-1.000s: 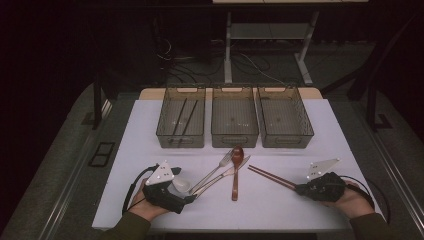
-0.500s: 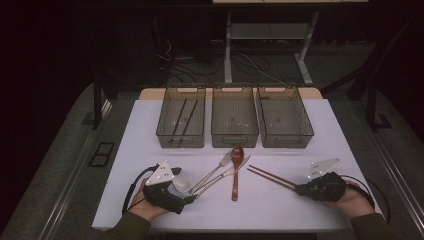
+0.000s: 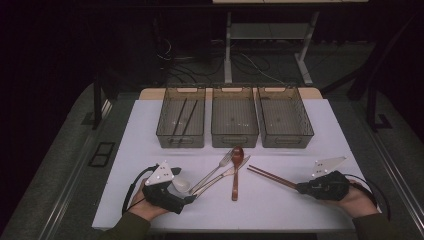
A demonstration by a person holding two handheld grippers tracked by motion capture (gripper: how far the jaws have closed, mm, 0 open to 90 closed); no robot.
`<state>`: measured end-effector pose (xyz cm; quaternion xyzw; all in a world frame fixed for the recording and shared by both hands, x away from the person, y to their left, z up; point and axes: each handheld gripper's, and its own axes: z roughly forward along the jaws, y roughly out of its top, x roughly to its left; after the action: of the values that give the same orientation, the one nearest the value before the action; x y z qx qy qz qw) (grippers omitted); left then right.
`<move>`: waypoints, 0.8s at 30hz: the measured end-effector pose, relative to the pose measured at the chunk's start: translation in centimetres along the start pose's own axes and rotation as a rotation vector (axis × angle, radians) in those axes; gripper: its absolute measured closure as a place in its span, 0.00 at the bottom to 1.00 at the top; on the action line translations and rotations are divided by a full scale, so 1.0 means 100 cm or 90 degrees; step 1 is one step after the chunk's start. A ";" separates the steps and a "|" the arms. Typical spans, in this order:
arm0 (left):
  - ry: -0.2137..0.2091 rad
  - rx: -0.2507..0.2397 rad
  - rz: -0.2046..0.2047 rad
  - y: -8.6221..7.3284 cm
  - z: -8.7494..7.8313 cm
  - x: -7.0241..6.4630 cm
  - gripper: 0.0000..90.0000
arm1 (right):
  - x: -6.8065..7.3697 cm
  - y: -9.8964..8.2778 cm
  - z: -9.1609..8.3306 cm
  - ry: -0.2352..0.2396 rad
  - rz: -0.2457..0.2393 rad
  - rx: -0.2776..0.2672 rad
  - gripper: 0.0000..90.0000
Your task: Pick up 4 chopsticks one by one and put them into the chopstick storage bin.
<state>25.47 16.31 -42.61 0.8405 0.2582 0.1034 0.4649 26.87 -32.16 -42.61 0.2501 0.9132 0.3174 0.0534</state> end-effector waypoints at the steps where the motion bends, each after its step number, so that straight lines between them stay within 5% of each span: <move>1: -0.002 -0.001 0.000 0.000 0.000 0.000 0.00 | 0.000 0.000 -0.001 0.000 -0.003 -0.004 0.94; 7: 0.001 0.001 0.006 -0.004 -0.001 0.006 0.00 | 0.000 0.002 -0.005 0.001 -0.003 -0.018 0.94; 16: -0.006 -0.040 -0.023 -0.009 -0.002 0.013 0.00 | -0.001 0.004 -0.007 0.009 0.002 -0.036 0.94; 24: -0.009 -0.035 -0.026 -0.009 0.000 0.014 0.00 | -0.001 0.010 -0.010 0.012 0.004 -0.059 0.94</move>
<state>26.42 17.43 -43.43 0.8226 0.2688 0.0949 0.4919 27.18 -32.08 -41.18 0.2469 0.8973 0.3617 0.0554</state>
